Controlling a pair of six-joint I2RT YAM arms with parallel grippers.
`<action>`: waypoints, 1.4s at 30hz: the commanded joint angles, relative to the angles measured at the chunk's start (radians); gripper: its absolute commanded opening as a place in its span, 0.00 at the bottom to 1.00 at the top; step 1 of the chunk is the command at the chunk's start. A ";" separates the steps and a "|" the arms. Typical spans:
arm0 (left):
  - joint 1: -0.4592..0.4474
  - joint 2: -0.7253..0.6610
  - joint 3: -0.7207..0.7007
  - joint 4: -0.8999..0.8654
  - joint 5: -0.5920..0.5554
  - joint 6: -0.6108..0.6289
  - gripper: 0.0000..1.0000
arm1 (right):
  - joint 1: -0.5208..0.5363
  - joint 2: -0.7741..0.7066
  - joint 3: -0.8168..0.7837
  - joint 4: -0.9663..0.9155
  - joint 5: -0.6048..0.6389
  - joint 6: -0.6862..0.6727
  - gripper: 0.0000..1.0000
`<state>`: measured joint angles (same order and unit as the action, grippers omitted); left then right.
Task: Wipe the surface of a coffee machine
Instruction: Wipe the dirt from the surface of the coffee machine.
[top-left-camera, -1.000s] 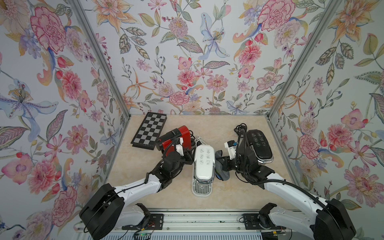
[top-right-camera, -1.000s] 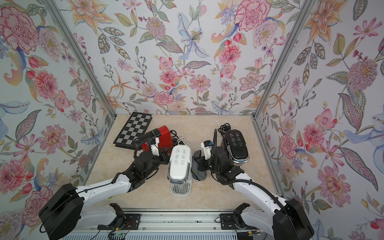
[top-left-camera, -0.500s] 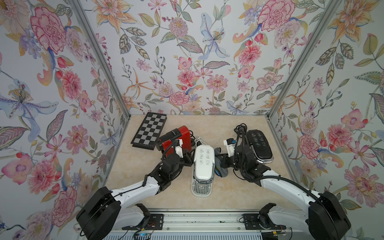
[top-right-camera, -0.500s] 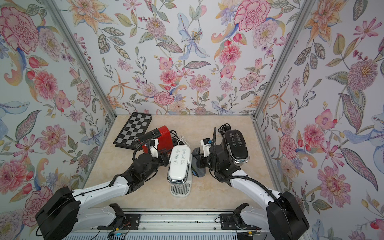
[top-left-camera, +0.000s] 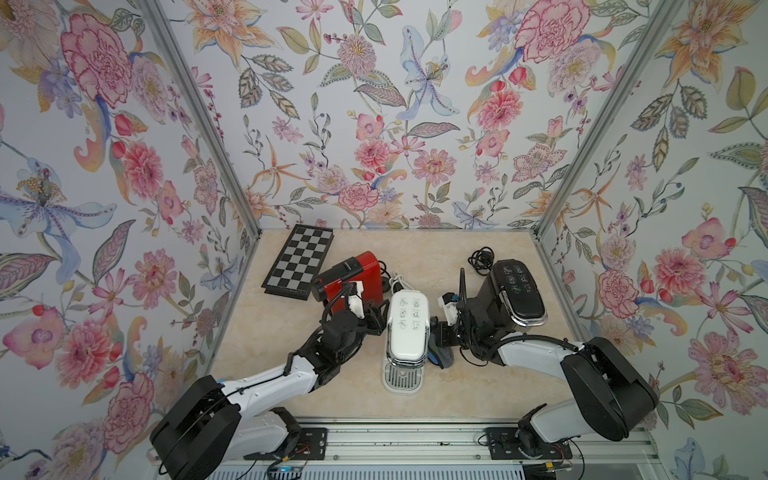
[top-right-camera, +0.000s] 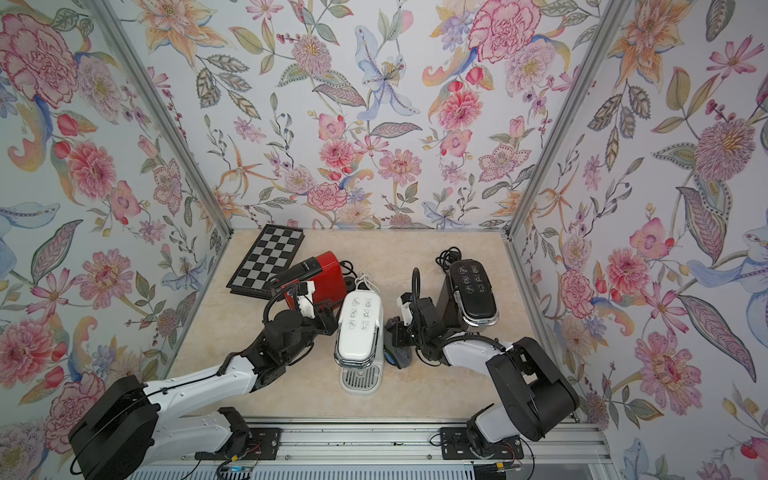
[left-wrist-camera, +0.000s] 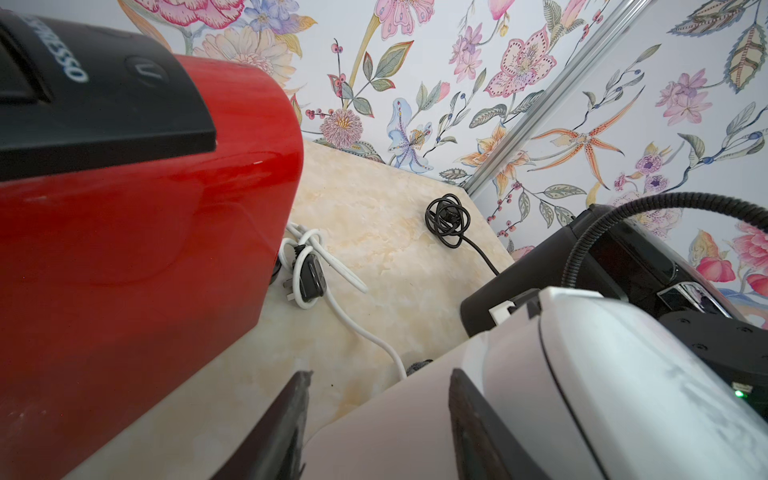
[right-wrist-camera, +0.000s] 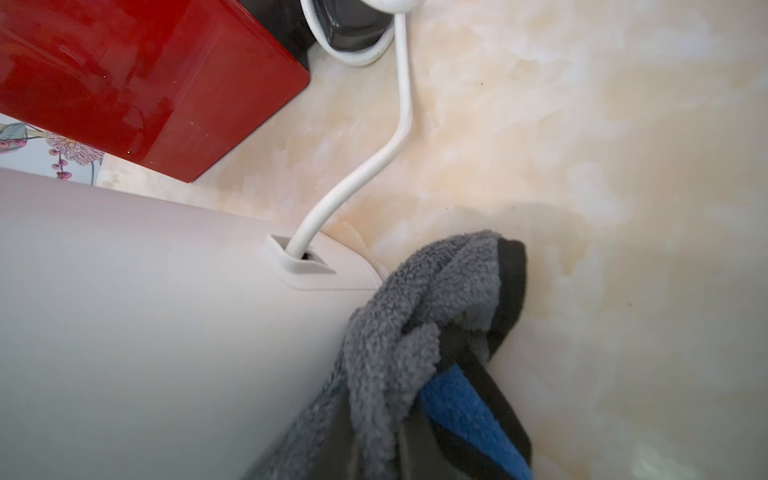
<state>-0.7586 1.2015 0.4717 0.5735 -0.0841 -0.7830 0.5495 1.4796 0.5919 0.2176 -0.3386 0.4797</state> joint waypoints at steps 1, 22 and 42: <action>-0.019 -0.007 -0.034 -0.106 0.037 0.003 0.55 | -0.019 -0.011 0.131 0.017 -0.172 -0.040 0.05; -0.017 0.010 -0.045 -0.080 0.031 -0.008 0.55 | -0.127 0.165 0.488 -0.033 -0.668 -0.103 0.06; -0.016 -0.073 -0.086 -0.109 -0.012 -0.014 0.55 | -0.029 0.473 0.519 -0.253 -0.486 -0.292 0.05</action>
<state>-0.7597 1.1465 0.4019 0.4637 -0.0834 -0.7834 0.4973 1.9259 1.1168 0.0692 -0.8883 0.2646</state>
